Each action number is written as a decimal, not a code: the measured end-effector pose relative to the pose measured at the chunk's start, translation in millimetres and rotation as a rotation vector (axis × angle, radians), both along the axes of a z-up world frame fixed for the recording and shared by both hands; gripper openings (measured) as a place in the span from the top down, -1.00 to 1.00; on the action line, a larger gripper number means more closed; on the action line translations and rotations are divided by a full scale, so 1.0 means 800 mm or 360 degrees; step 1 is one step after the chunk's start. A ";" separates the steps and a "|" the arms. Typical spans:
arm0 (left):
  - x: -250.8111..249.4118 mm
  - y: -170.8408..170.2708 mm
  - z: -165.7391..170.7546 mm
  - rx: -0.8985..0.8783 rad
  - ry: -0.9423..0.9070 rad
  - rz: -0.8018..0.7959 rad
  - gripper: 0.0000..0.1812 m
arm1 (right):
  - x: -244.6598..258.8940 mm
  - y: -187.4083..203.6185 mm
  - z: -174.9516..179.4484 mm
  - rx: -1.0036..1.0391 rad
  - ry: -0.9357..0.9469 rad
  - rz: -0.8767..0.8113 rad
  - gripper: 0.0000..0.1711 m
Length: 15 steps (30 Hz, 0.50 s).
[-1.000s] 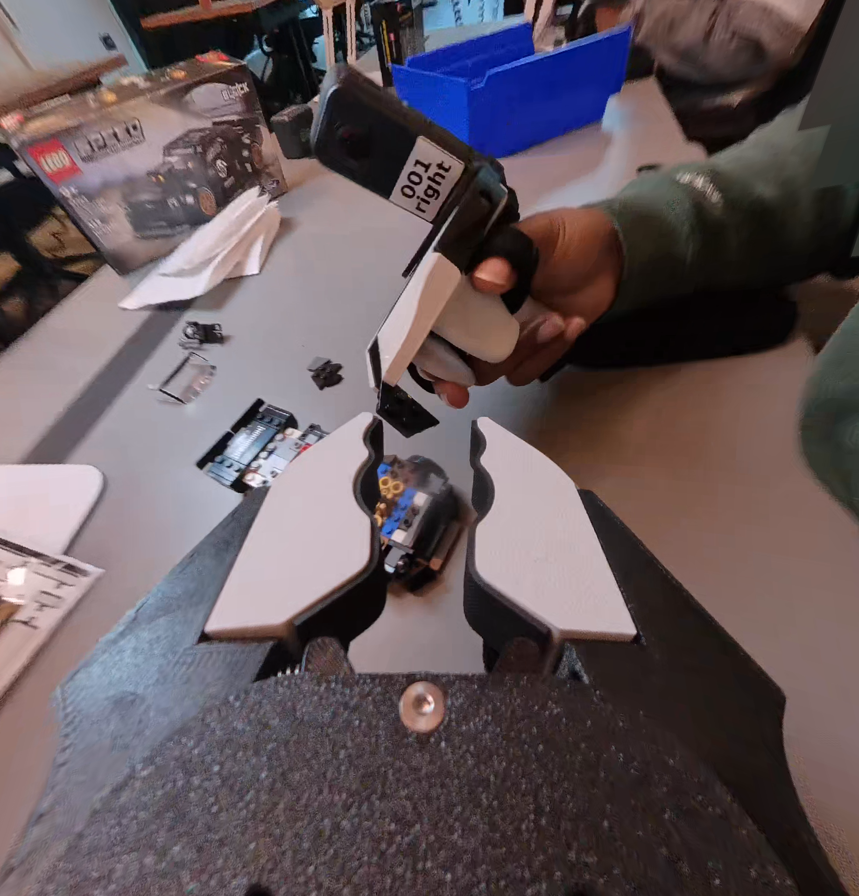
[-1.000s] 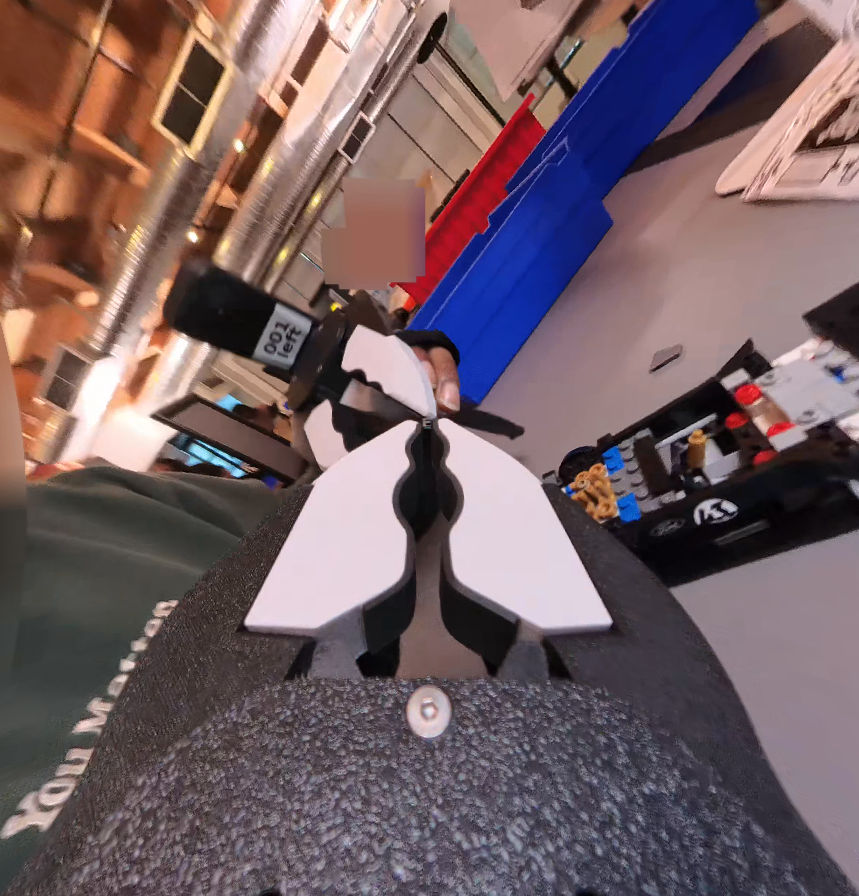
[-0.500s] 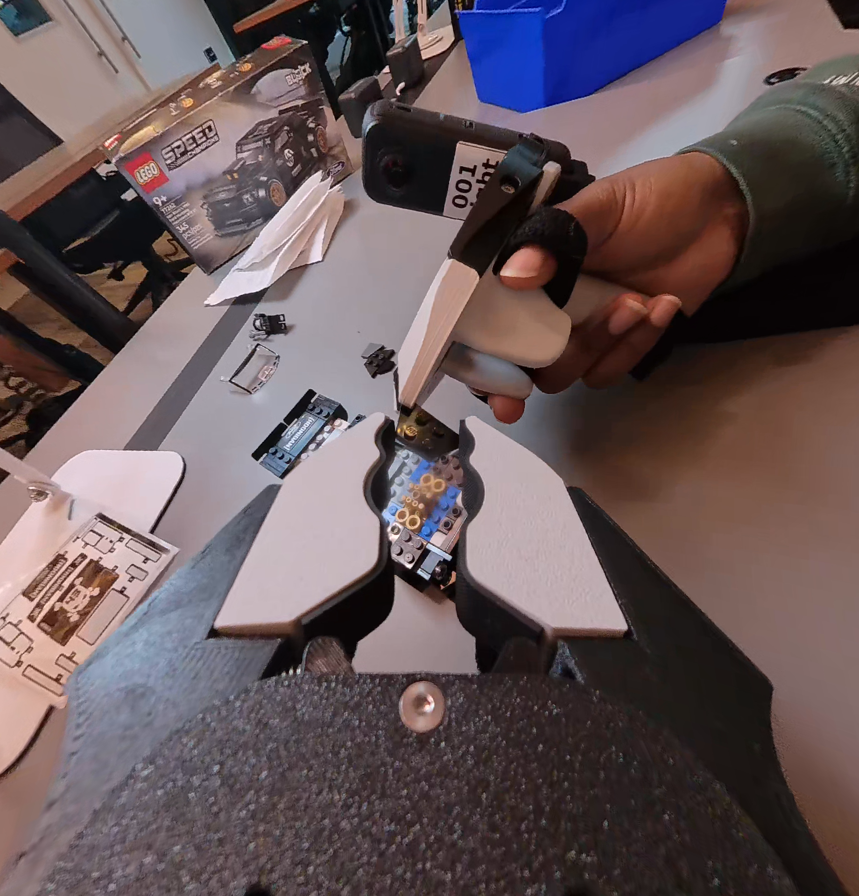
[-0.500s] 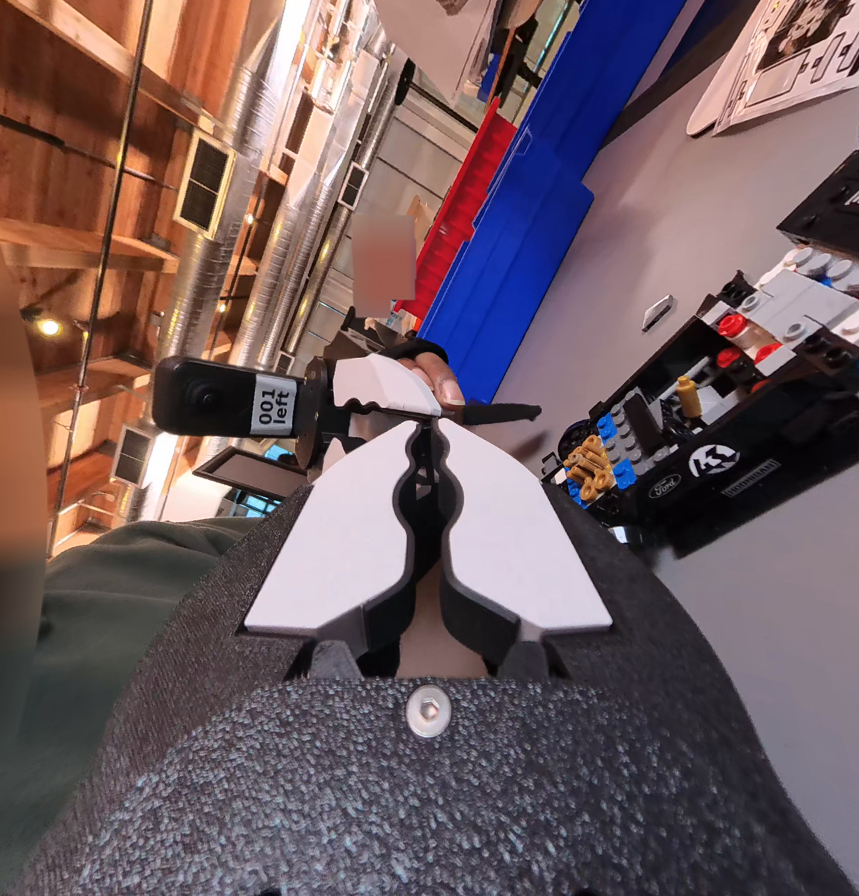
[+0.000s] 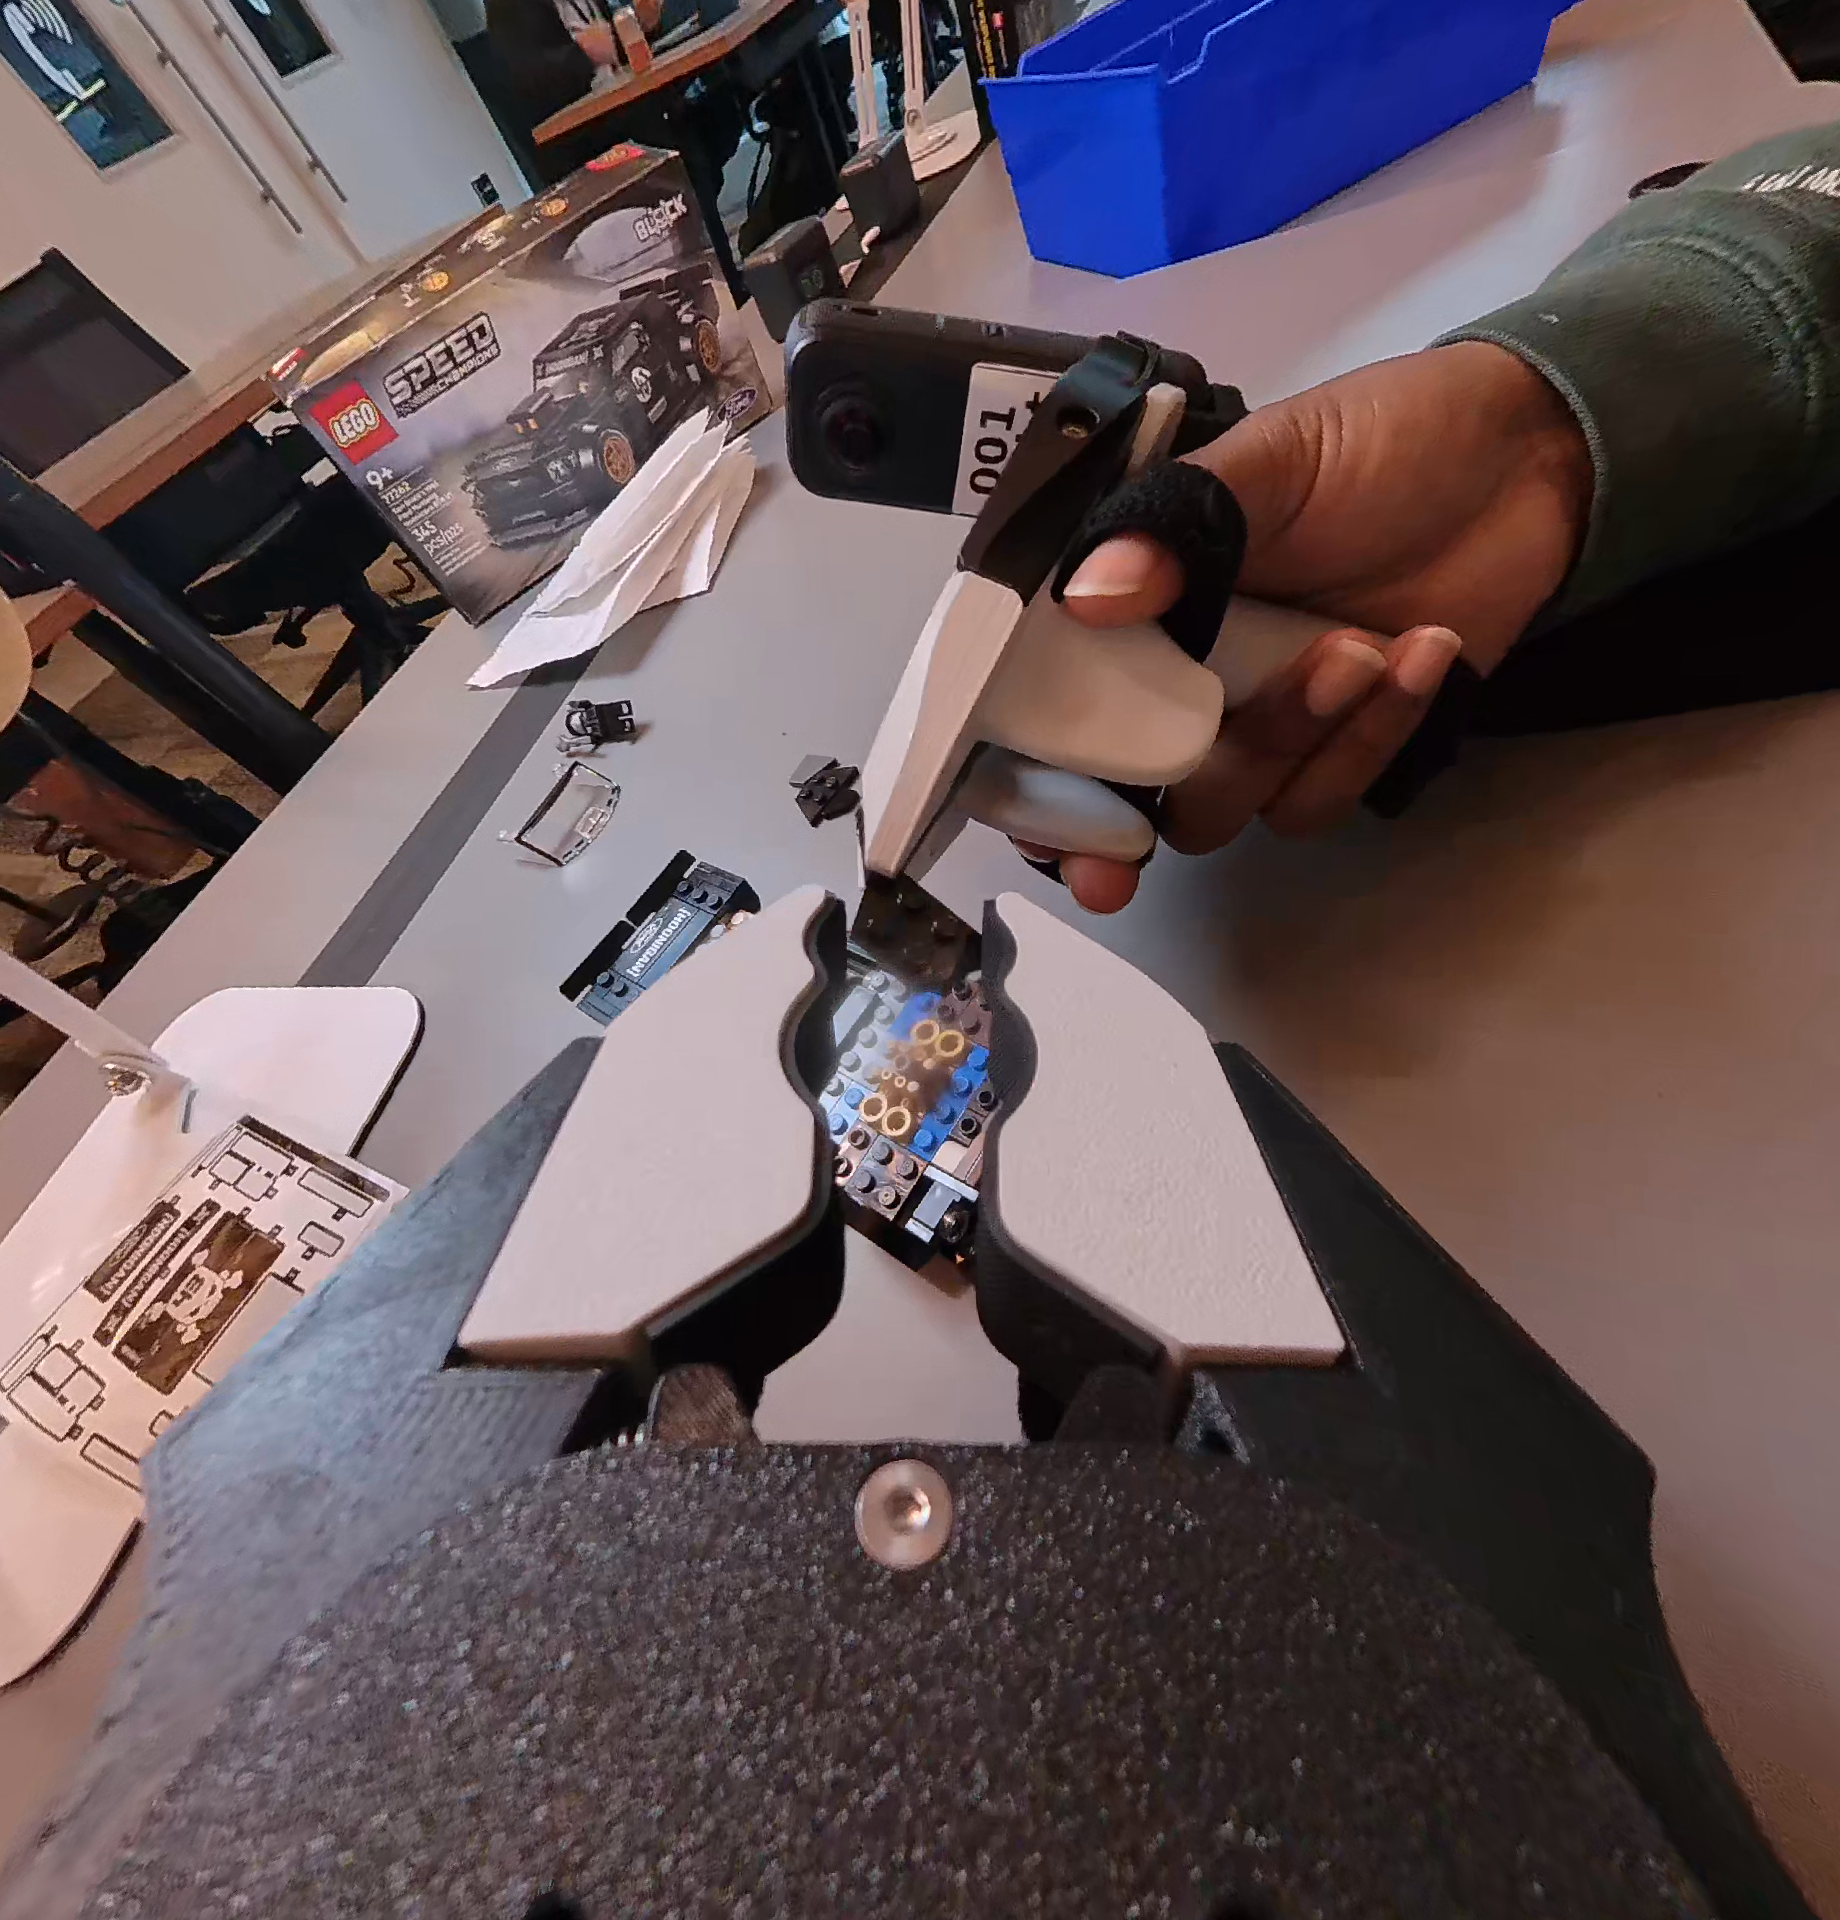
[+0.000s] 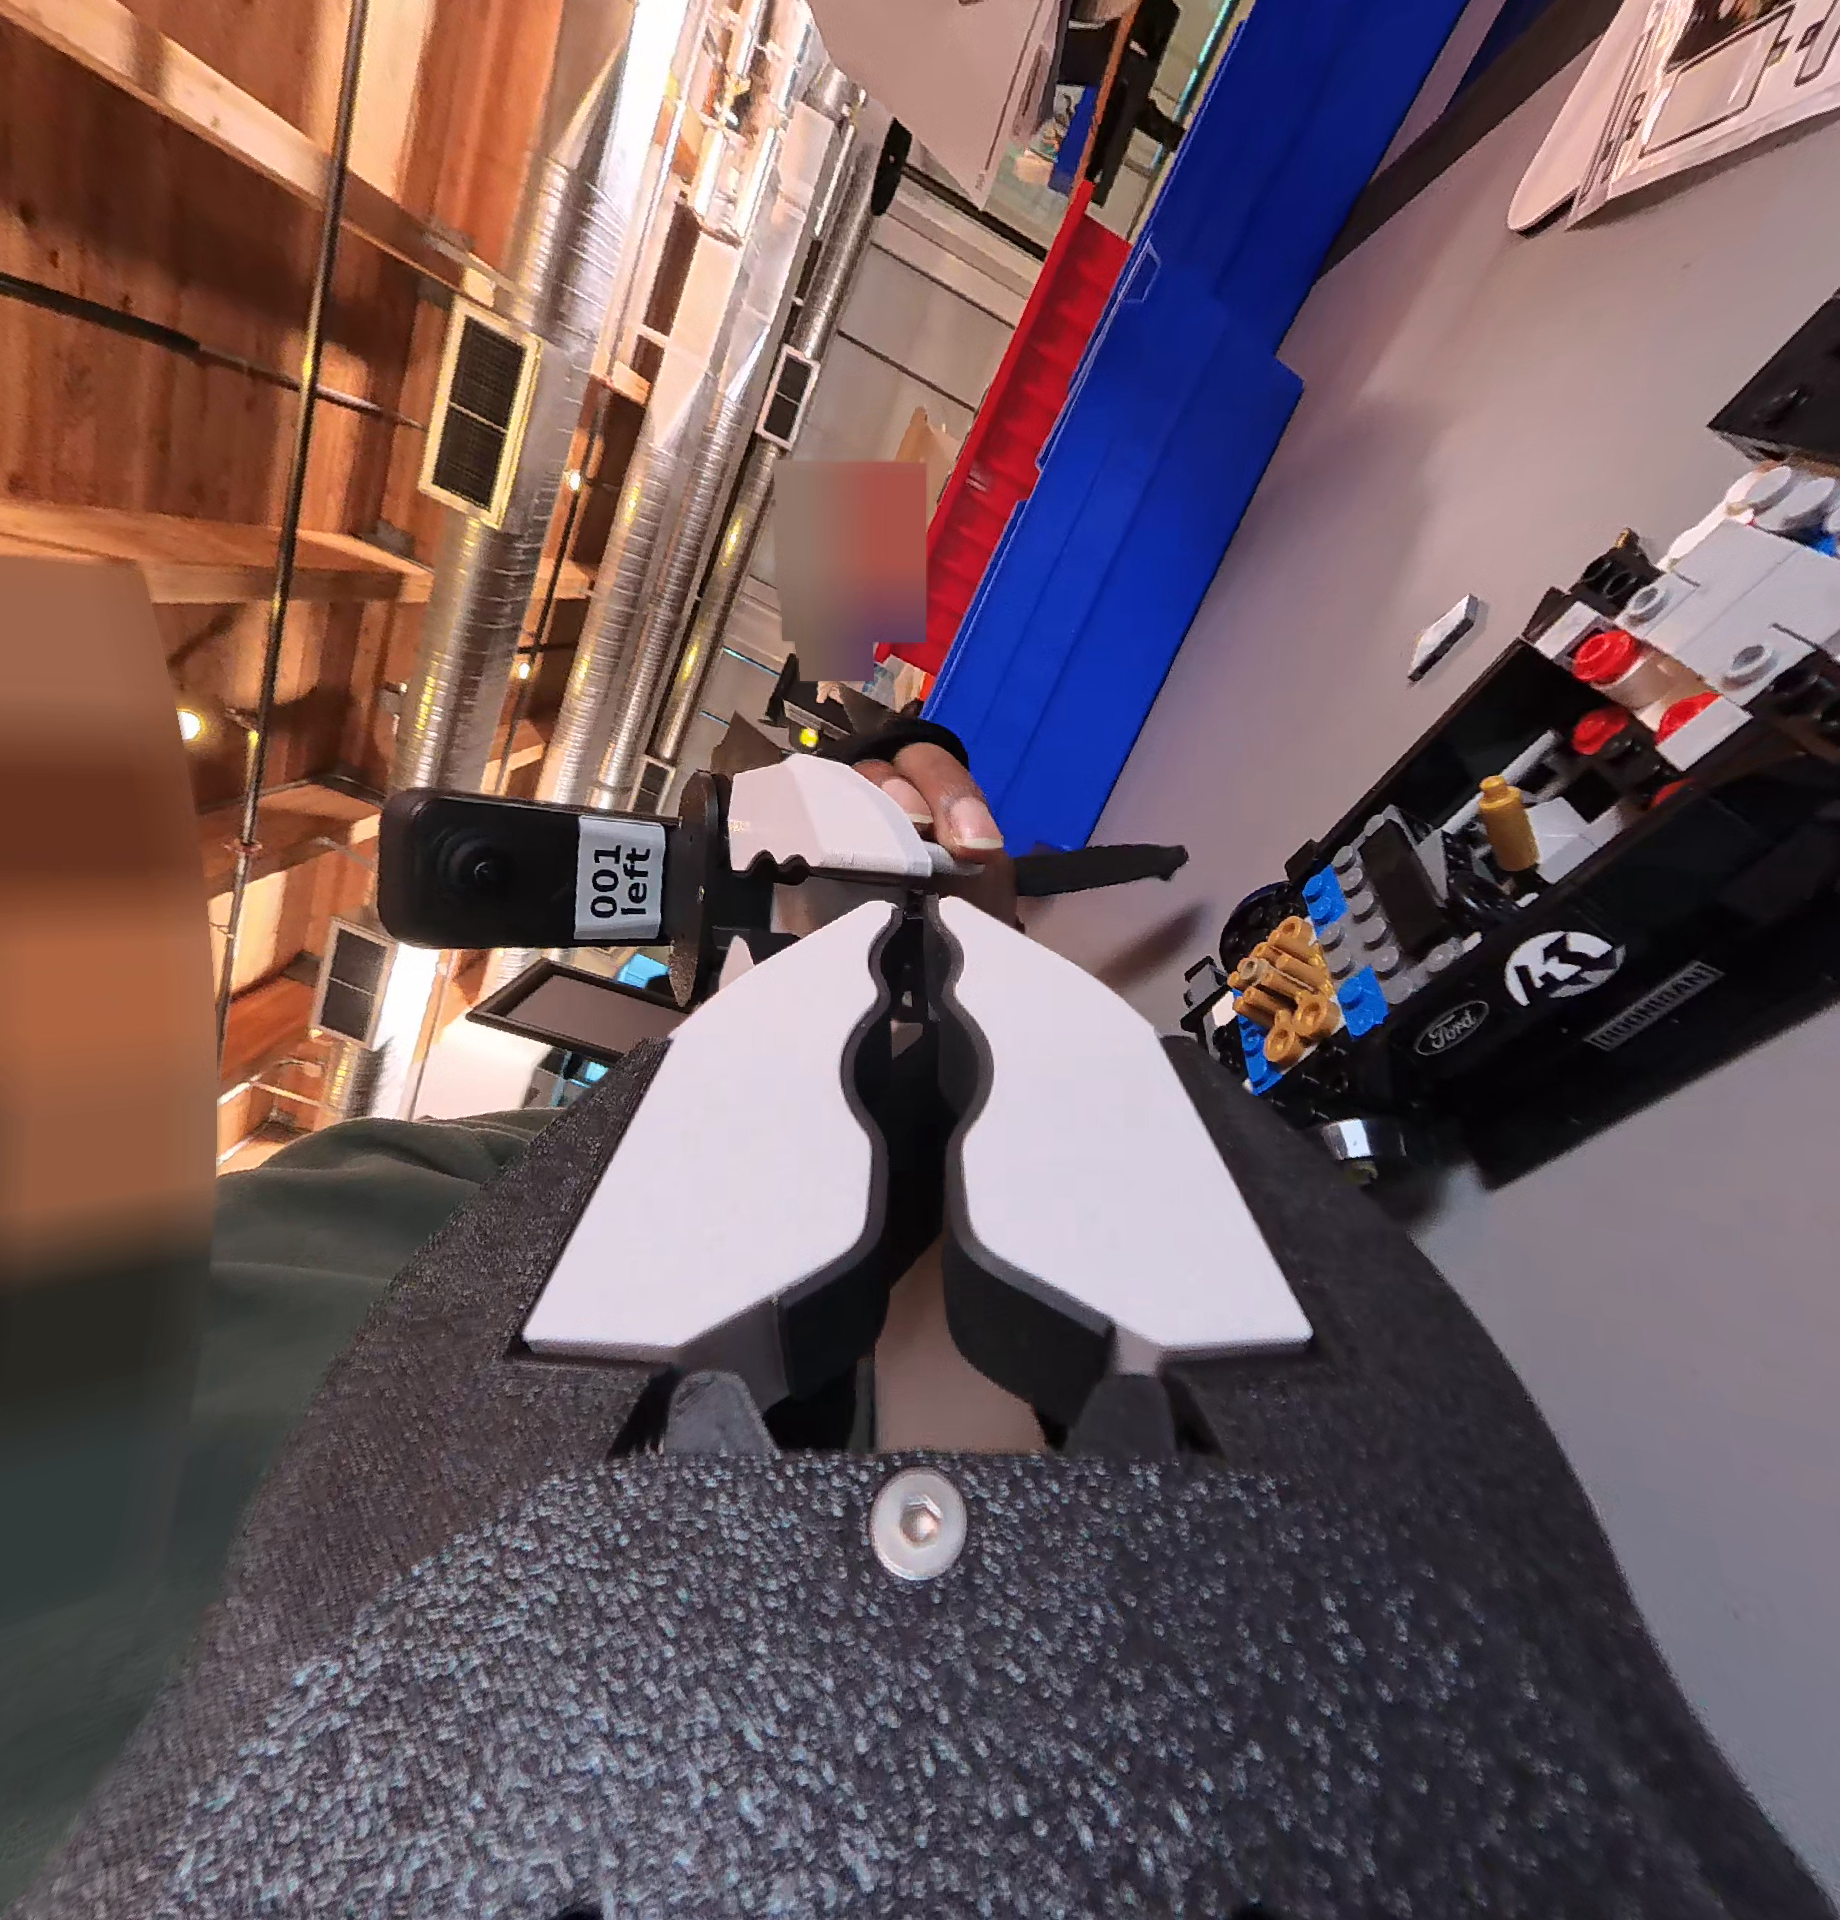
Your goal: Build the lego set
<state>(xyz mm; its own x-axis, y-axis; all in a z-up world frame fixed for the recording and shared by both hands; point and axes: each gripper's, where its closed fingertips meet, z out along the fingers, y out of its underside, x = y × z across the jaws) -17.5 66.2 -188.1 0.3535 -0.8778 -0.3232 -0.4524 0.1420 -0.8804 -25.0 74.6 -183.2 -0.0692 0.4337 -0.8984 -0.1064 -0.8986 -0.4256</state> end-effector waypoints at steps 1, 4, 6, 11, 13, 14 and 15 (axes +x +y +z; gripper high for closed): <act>0.001 -0.002 -0.001 0.0000 0.0005 -0.0013 0.71 | 0.000 0.001 0.001 -0.0009 0.0009 -0.0003 0.96; 0.001 -0.001 -0.004 0.0014 0.0027 -0.0008 0.71 | 0.000 0.000 -0.002 -0.0019 -0.0008 0.0002 0.96; 0.000 -0.001 -0.005 0.0028 0.0042 -0.0004 0.72 | 0.000 0.000 -0.003 -0.0030 -0.0009 0.0005 0.96; -0.001 -0.001 -0.003 0.0031 0.0039 -0.0006 0.75 | -0.001 -0.002 -0.003 -0.0052 0.0002 0.0025 0.96; -0.001 -0.001 -0.004 0.0044 0.0043 -0.0011 0.75 | -0.001 -0.002 -0.004 -0.0059 0.0004 0.0031 0.96; -0.001 -0.002 -0.003 0.0052 0.0041 -0.0017 0.74 | -0.001 -0.002 -0.004 -0.0065 0.0006 0.0033 0.96; -0.001 -0.003 -0.002 0.0060 0.0038 -0.0022 0.74 | -0.001 -0.002 -0.004 -0.0071 0.0007 0.0037 0.96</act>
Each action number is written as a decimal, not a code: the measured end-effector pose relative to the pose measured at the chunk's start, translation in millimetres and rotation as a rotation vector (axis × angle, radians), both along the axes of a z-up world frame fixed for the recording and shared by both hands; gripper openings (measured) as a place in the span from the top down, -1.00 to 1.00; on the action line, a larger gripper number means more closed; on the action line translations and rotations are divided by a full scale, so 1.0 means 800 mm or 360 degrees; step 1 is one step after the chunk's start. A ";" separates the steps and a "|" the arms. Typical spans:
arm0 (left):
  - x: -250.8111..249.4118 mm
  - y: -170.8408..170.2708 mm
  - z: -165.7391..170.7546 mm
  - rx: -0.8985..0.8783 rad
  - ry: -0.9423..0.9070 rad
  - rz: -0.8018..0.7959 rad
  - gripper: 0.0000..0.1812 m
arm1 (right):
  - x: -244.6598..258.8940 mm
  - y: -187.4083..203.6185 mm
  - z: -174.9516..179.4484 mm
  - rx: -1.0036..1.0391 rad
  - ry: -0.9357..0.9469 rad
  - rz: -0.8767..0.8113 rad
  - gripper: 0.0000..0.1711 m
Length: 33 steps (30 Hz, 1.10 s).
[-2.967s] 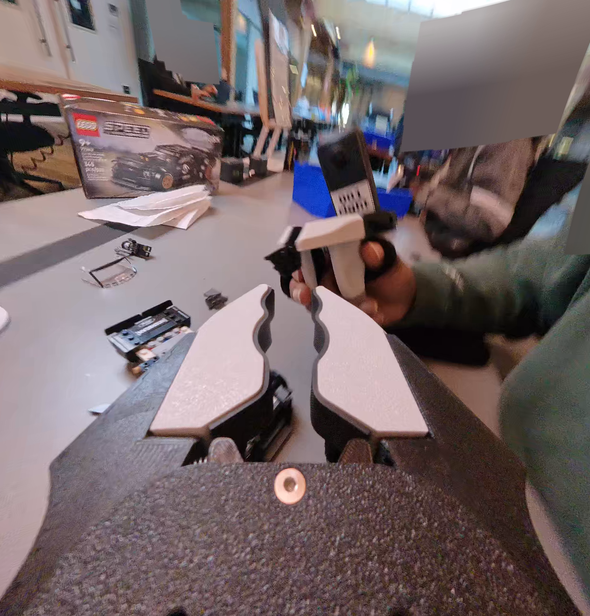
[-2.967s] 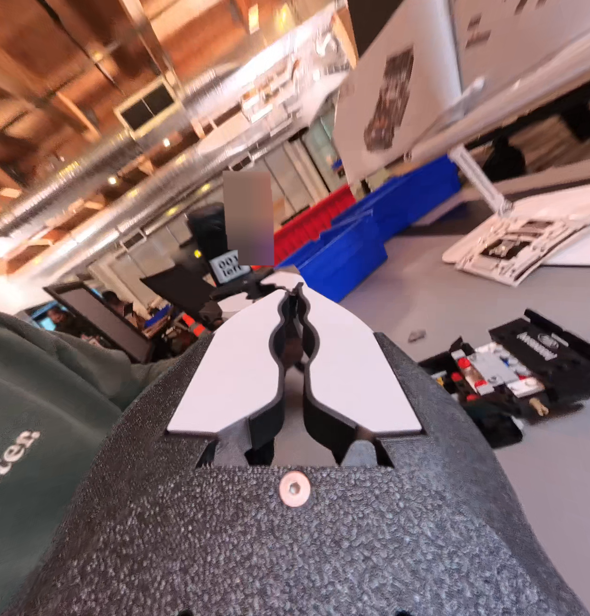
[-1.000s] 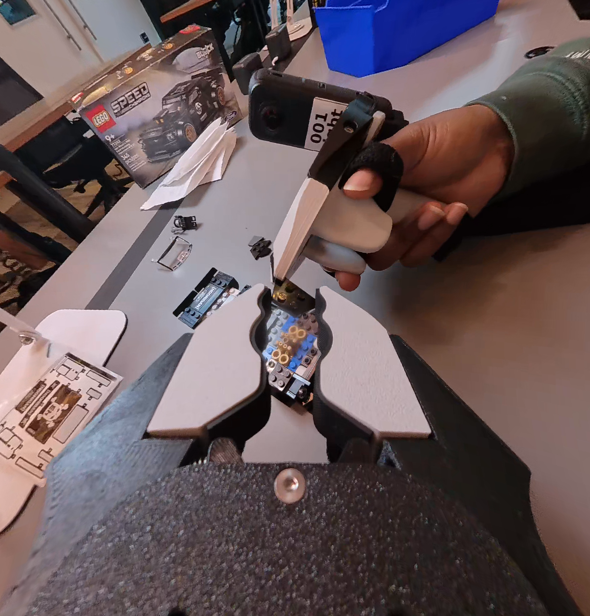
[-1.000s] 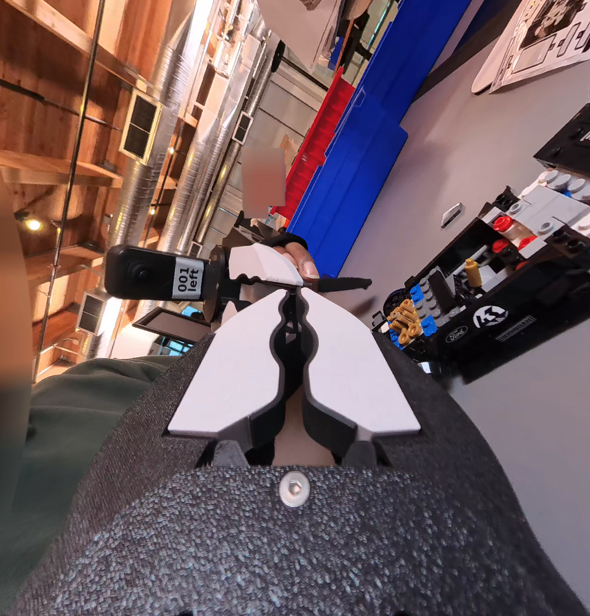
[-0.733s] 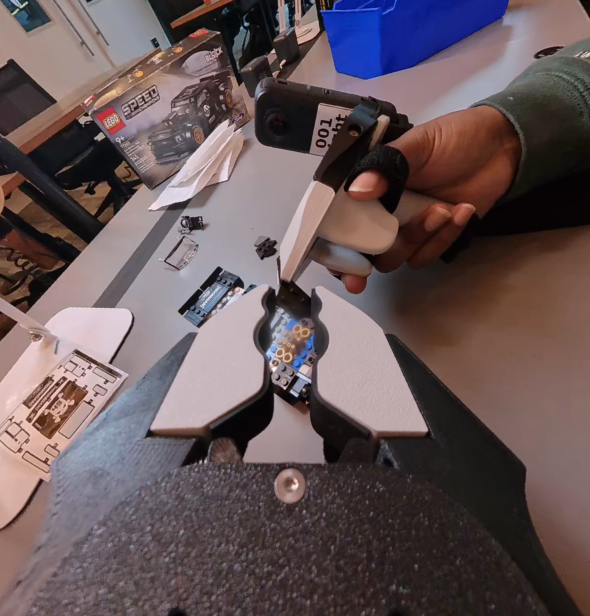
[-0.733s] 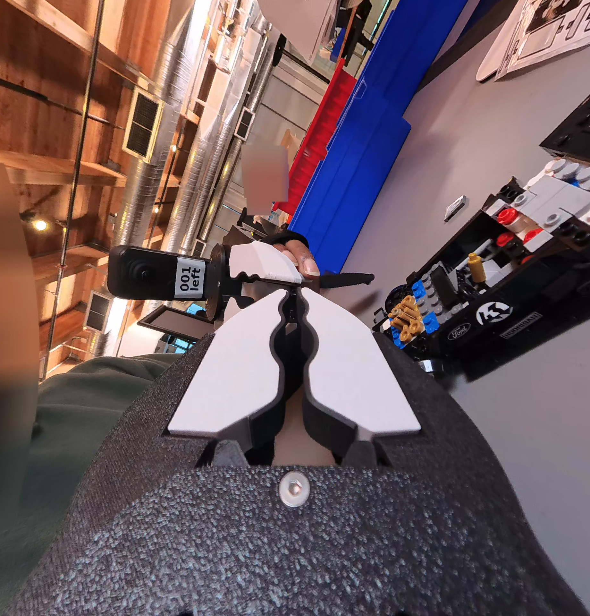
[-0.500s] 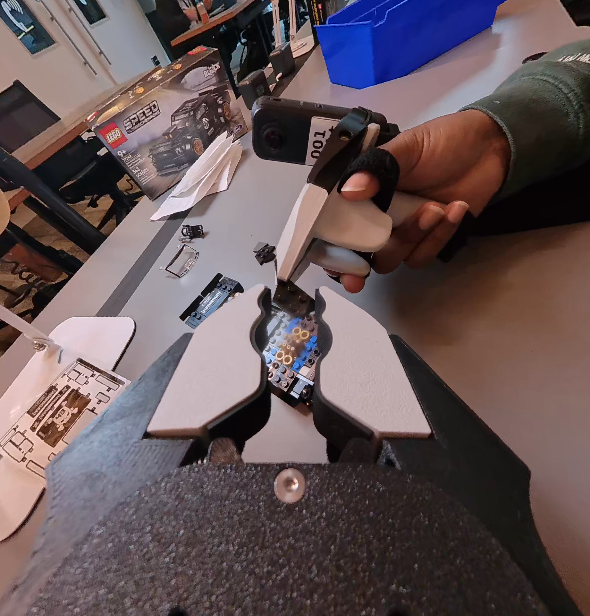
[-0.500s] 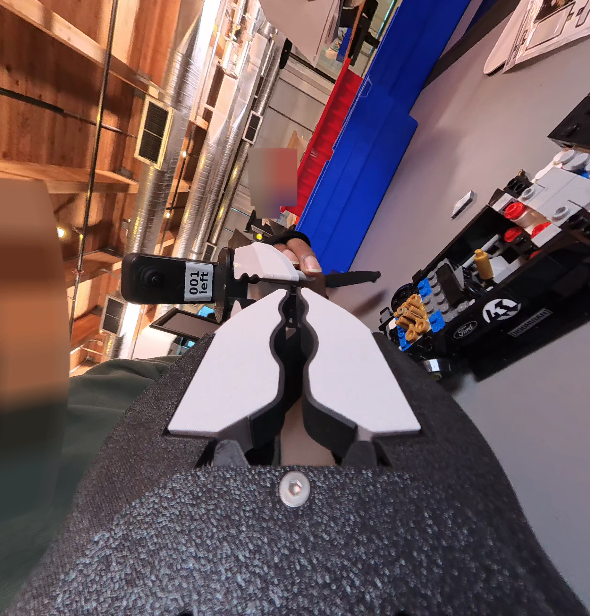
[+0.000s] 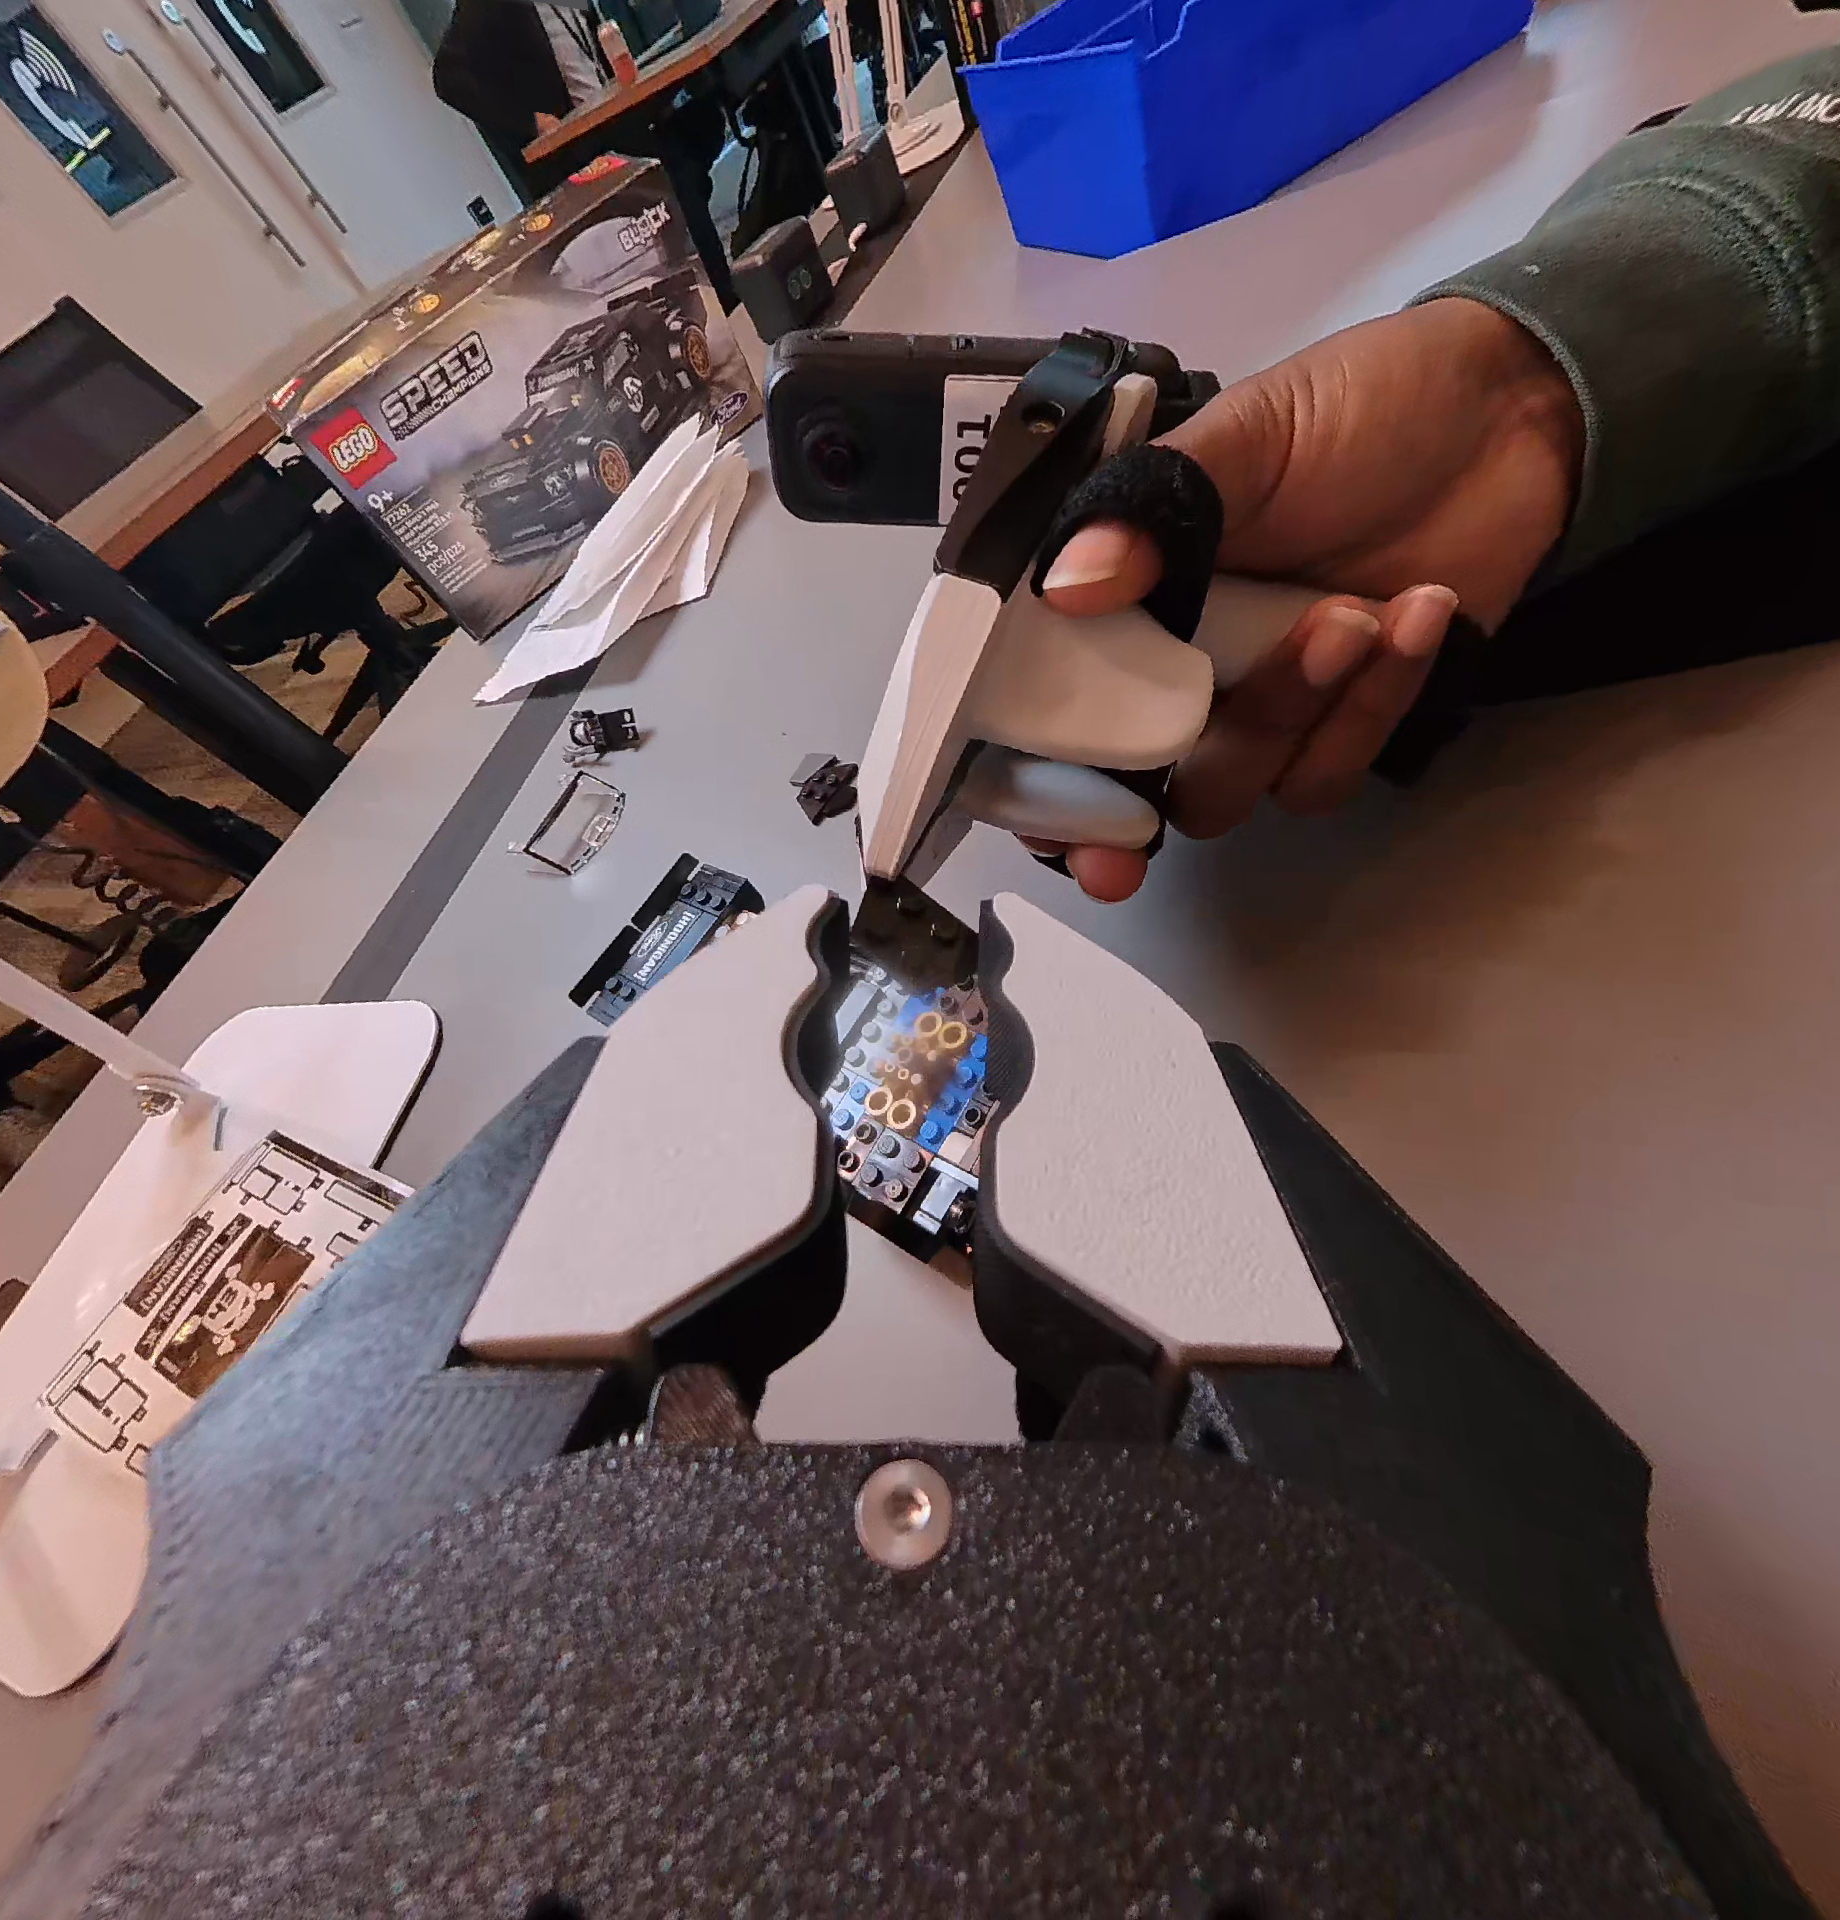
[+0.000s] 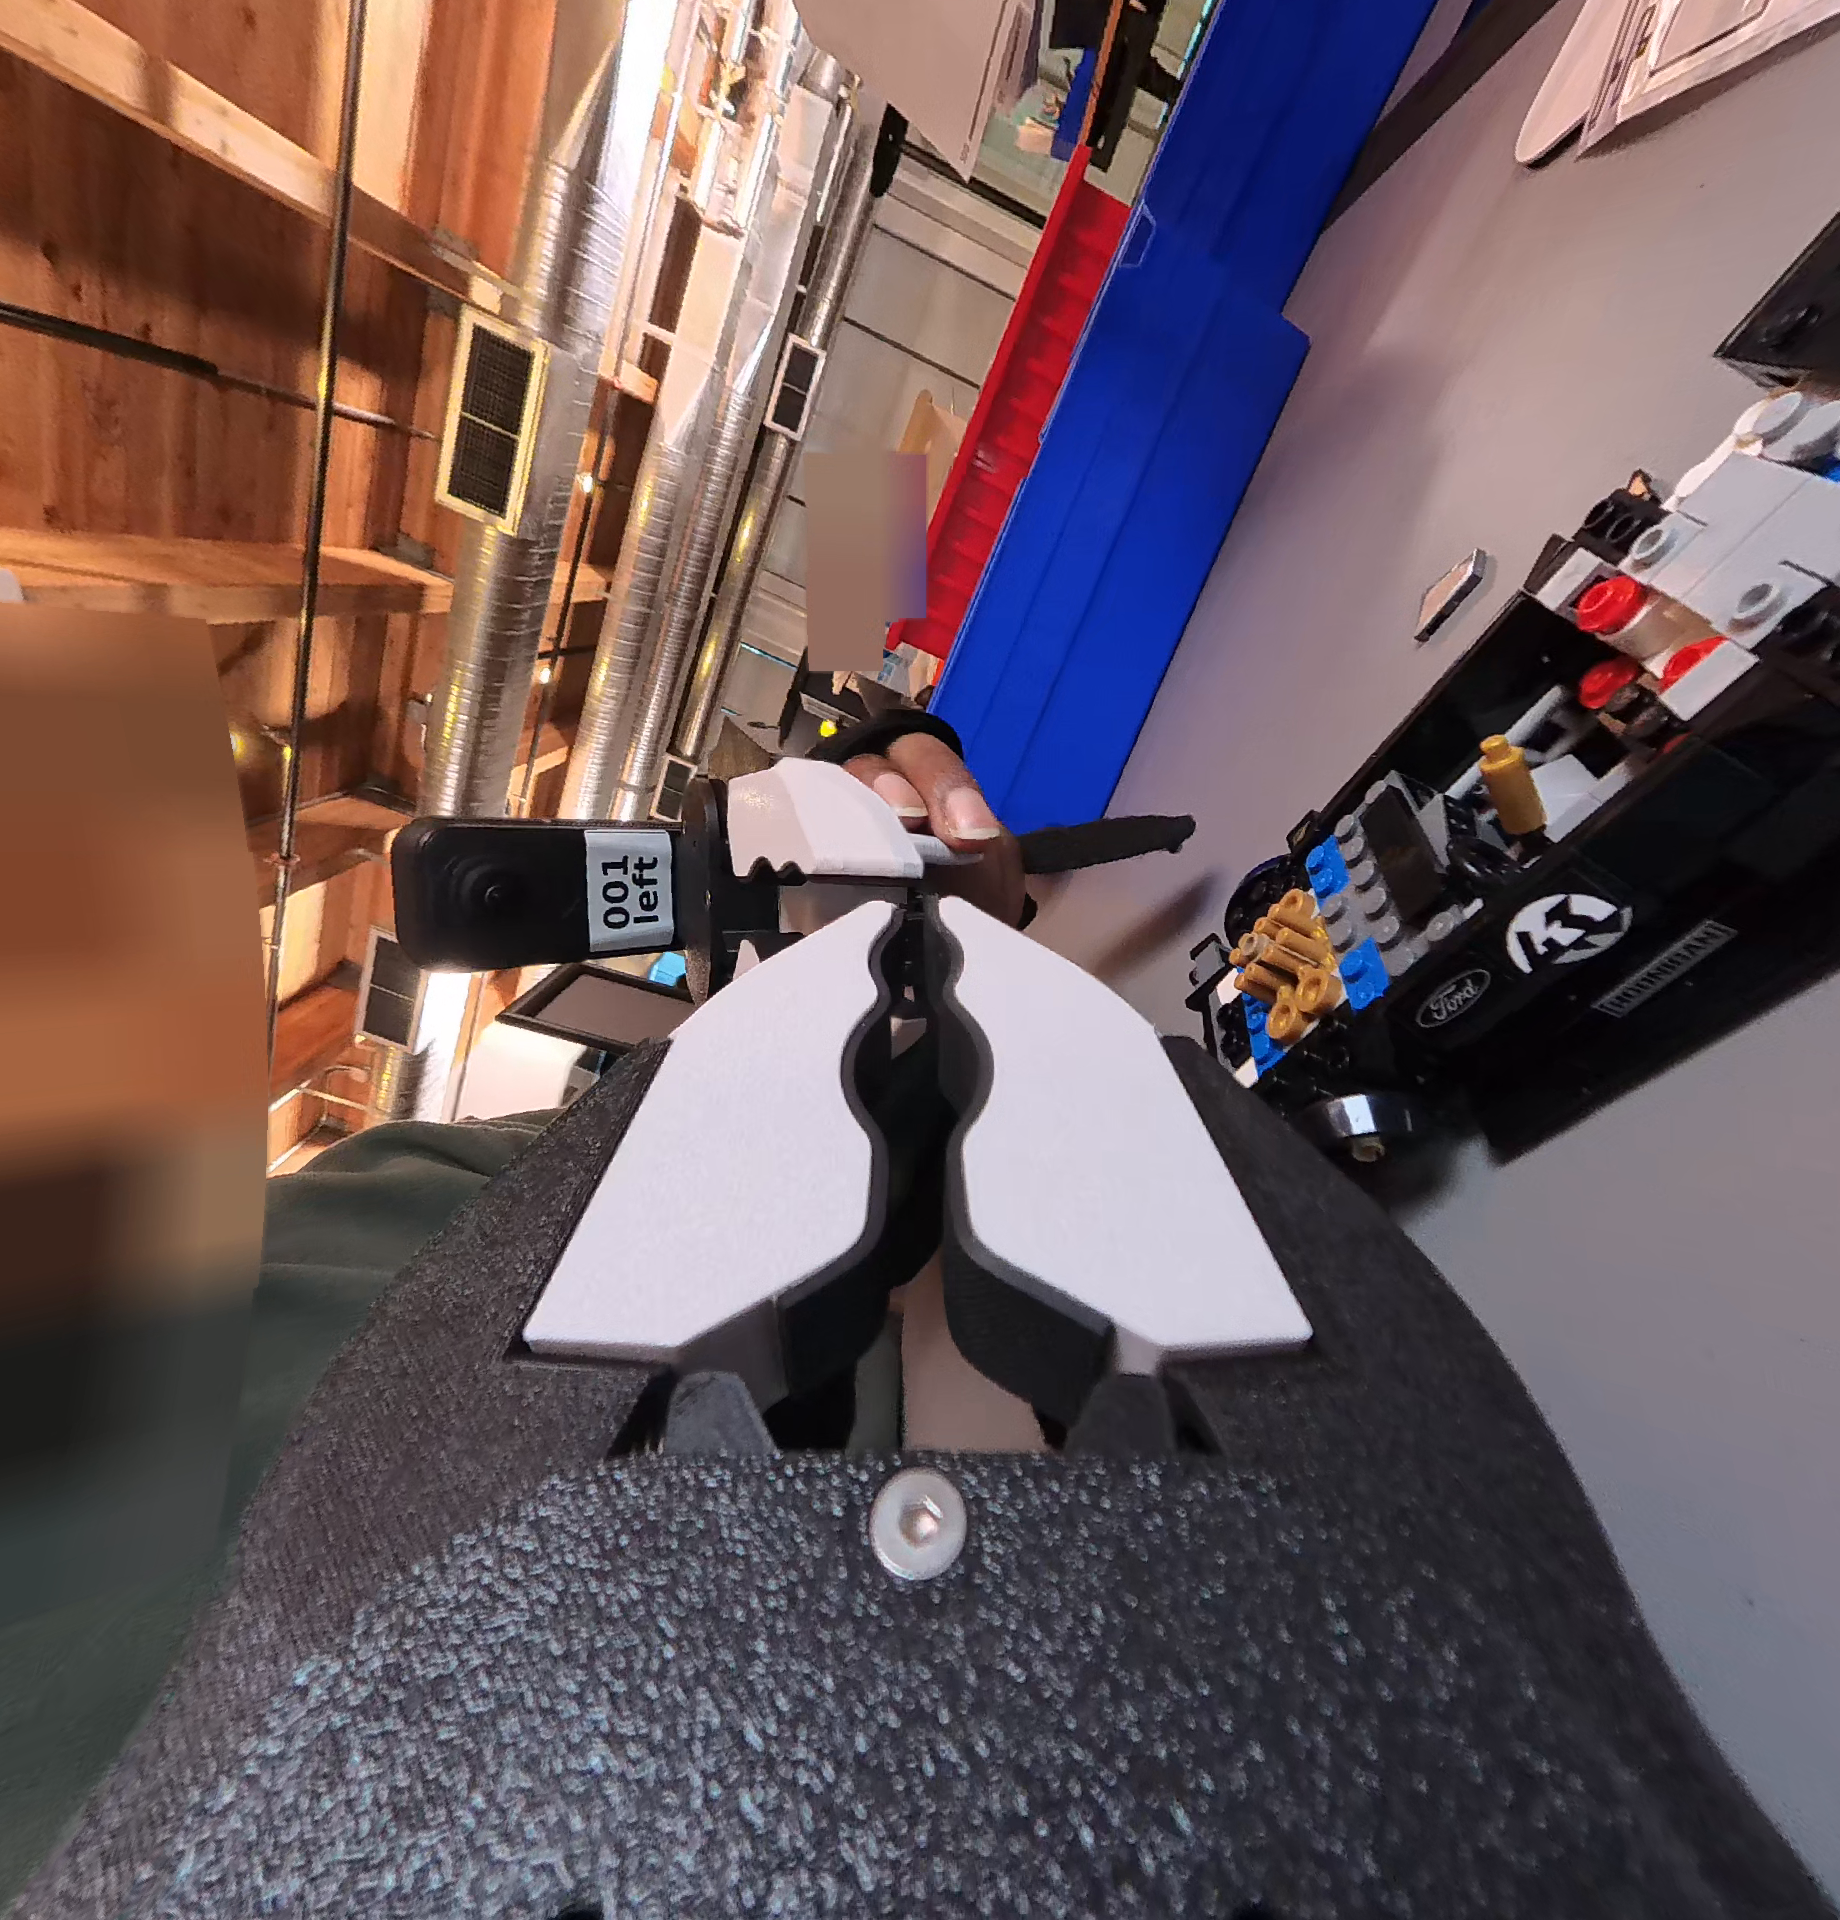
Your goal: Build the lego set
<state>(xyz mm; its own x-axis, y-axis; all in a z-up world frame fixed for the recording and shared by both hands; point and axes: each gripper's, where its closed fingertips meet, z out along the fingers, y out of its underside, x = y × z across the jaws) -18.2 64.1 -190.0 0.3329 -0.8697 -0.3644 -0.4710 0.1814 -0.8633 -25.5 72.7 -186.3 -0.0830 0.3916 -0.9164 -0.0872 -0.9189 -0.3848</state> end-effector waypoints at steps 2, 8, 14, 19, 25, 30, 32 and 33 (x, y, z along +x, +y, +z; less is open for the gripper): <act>-0.001 0.000 -0.001 0.0007 0.0008 -0.0003 0.72 | 0.000 0.000 0.000 -0.0011 0.0003 0.0004 0.96; -0.002 -0.004 -0.005 -0.0005 0.0027 -0.0049 0.71 | -0.002 -0.003 -0.003 -0.0042 0.0002 0.0028 0.96; -0.003 -0.006 -0.005 0.0018 0.0037 -0.0076 0.68 | -0.001 -0.004 -0.002 -0.0098 0.0043 0.0049 0.96; -0.005 -0.006 -0.010 0.0047 0.0086 -0.0072 0.63 | 0.002 -0.001 0.001 -0.0099 0.0055 0.0044 0.96; -0.005 -0.005 -0.007 0.0048 0.0063 -0.0068 0.65 | 0.000 -0.004 -0.001 -0.0109 0.0046 0.0065 0.96; -0.004 -0.006 -0.008 0.0047 0.0071 -0.0077 0.68 | 0.000 -0.004 -0.002 -0.0107 0.0039 0.0068 0.96; -0.005 -0.006 -0.008 0.0039 0.0065 -0.0077 0.68 | 0.000 -0.004 -0.002 -0.0101 0.0037 0.0068 0.96; -0.005 -0.006 -0.008 0.0039 0.0062 -0.0077 0.68 | 0.000 -0.004 -0.001 -0.0087 0.0032 0.0065 0.96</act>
